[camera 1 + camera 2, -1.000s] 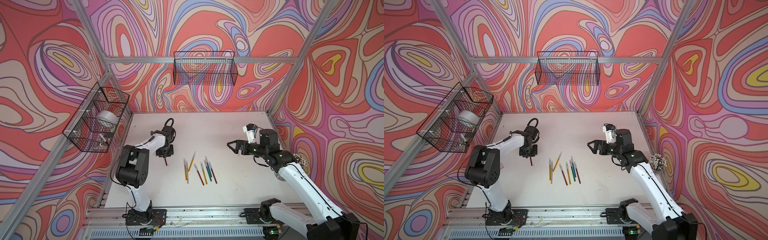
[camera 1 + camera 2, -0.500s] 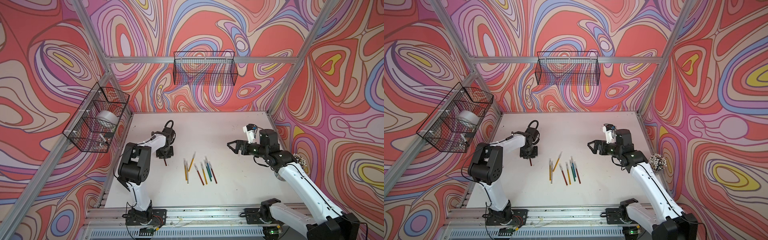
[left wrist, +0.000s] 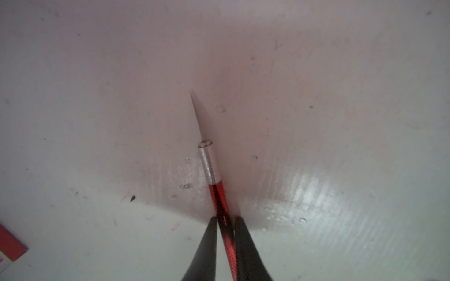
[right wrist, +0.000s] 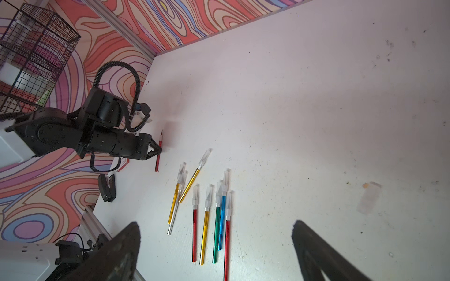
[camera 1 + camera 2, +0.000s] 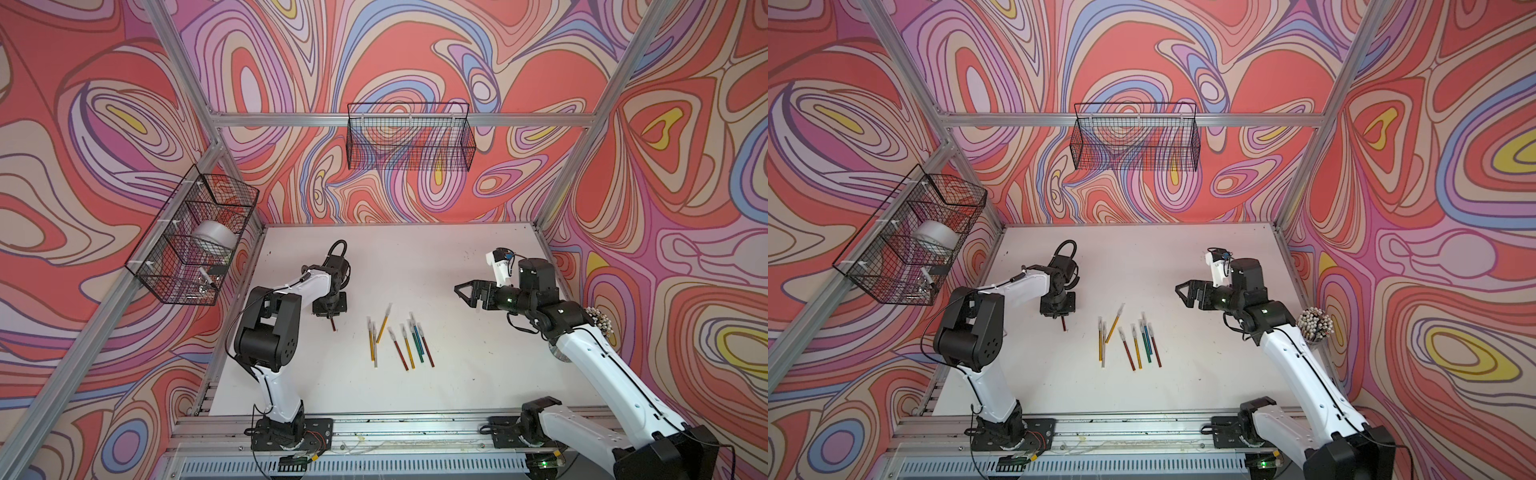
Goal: Remove protective caps from carving knives
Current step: Place the carving knife at the center of the board.
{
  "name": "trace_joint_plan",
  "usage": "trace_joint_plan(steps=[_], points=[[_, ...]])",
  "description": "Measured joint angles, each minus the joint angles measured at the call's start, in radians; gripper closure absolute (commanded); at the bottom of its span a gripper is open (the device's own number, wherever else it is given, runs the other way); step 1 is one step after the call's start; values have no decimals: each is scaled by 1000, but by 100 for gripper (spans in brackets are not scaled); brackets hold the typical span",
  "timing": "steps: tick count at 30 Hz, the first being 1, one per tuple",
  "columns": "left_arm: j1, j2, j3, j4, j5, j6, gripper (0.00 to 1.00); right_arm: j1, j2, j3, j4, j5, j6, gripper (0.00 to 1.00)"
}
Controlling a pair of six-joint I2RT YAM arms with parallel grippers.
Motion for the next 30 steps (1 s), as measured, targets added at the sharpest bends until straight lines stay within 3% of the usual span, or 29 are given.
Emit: trace_joint_plan(steps=[8, 30], points=[[-24, 0, 0, 32, 9, 34, 89, 0, 0, 0, 0, 2, 0, 2], [-33, 2, 0, 35, 5, 39, 76, 0, -2, -3, 0, 6, 5, 2]])
